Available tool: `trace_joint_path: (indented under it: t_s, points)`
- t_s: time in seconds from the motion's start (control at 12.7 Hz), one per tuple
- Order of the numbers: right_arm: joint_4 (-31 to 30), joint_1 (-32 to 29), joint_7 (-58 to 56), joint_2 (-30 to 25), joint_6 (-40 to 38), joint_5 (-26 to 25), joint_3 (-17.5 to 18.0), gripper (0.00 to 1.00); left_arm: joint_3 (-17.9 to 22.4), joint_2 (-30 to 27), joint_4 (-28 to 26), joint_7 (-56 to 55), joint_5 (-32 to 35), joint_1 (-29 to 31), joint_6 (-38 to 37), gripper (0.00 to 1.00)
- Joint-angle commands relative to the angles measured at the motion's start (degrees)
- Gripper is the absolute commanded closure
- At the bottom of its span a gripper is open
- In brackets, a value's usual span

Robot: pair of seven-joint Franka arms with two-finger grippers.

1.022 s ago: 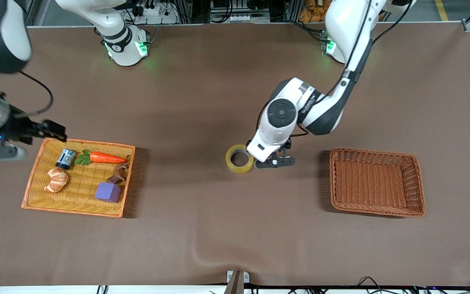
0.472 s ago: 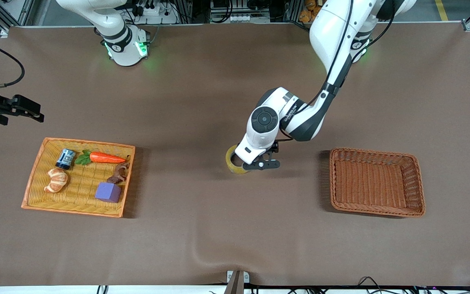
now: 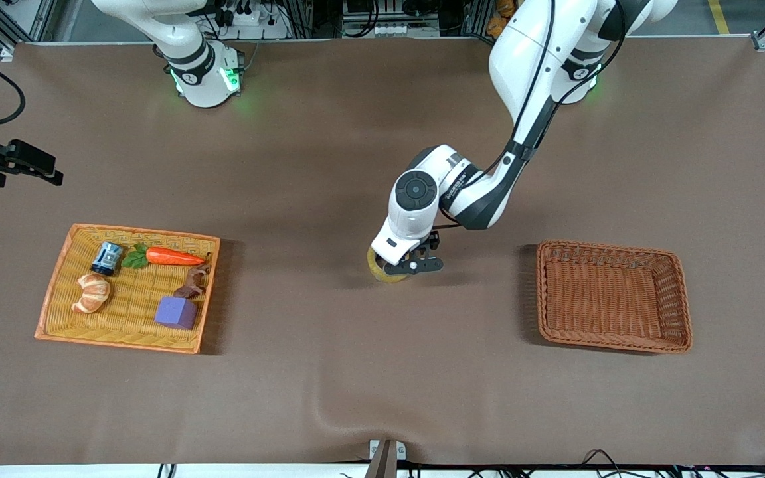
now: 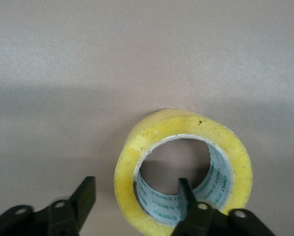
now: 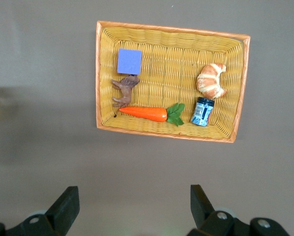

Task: Transfer tape with both arms
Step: 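Grasp the tape roll rim with the left gripper, then carry the tape roll with the left gripper into the brown basket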

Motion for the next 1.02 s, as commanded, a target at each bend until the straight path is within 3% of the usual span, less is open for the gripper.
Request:
trace_joint_path:
  t_s: [0.0,0.08,0.16,0.31,0.47,0.71,0.94]
  points:
    - [-2.5,-2.3,1.2,-2.4,0.9,1.2,2.7,0.00,0.7,1.9,1.6,-1.6,1.6,-0.8,0.6,0.64]
    - [-2.5,-2.3,1.1,-2.6,1.0,1.1,2.9,0.00,0.7,2.2,1.7,-1.8,1.5,-0.8,0.6,0.89]
    - [-2.9,-2.3,1.2,-2.7,1.7,0.9,2.9,0.00,0.7,2.2,1.7,-1.8,1.4,-0.6,0.6,1.00]
    - [-6.0,-2.3,1.1,-4.2,4.7,0.7,2.9,0.00,0.9,1.1,1.7,-2.2,1.5,-0.5,0.5,1.00]
    - [-6.3,-2.4,1.1,-4.5,4.9,0.6,2.9,0.00,2.2,-6.4,0.4,-5.7,1.6,1.1,-3.9,1.00]
    - [-5.2,-3.2,2.1,-4.0,4.1,0.5,3.1,0.00,2.3,-16.7,-0.2,-2.3,5.5,9.2,-12.8,1.00]
    - [-4.0,-6.1,5.2,-4.0,1.8,0.5,6.5,0.00,1.7,-21.5,-0.9,18.8,4.2,21.7,-17.0,1.00]
